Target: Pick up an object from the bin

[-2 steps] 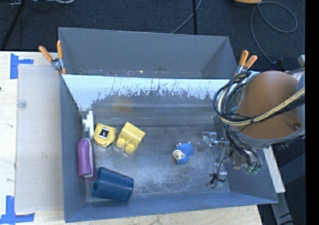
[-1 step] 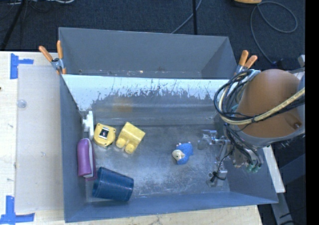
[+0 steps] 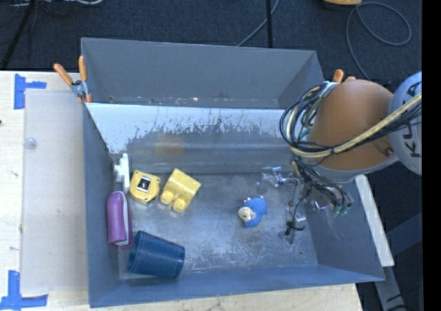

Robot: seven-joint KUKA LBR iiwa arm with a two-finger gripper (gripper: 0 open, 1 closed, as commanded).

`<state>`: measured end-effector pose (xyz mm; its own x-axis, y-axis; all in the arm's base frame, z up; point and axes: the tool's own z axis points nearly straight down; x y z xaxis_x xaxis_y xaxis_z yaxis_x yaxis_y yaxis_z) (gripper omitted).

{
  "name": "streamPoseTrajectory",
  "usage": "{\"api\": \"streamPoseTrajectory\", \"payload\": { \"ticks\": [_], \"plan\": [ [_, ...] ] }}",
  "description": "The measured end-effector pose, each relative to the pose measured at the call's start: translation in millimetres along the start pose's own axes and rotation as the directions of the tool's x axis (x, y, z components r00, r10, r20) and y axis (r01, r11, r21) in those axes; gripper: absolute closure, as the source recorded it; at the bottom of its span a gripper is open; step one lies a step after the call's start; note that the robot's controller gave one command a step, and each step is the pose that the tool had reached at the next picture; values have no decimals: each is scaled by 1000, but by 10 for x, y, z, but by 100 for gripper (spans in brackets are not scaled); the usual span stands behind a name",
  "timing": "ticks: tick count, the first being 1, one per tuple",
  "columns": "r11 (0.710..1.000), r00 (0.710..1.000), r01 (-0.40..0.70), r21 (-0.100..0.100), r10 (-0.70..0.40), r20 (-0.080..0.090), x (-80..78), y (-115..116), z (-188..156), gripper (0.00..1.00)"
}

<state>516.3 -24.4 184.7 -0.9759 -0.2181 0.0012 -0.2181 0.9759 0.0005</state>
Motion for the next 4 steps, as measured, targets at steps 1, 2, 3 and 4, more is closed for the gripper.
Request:
{"api": "streamPoseTrajectory", "payload": {
  "ticks": [1,2,3,4],
  "plan": [
    [995,995,96,-2,-96,-2,-251,6,188,0],
    [1000,1000,8,-1,-8,-3,-318,3,367,0],
    [955,955,298,0,-298,2,-408,-26,761,0],
    [931,931,365,-5,-366,-4,-458,-27,1152,100]
  ]
}}
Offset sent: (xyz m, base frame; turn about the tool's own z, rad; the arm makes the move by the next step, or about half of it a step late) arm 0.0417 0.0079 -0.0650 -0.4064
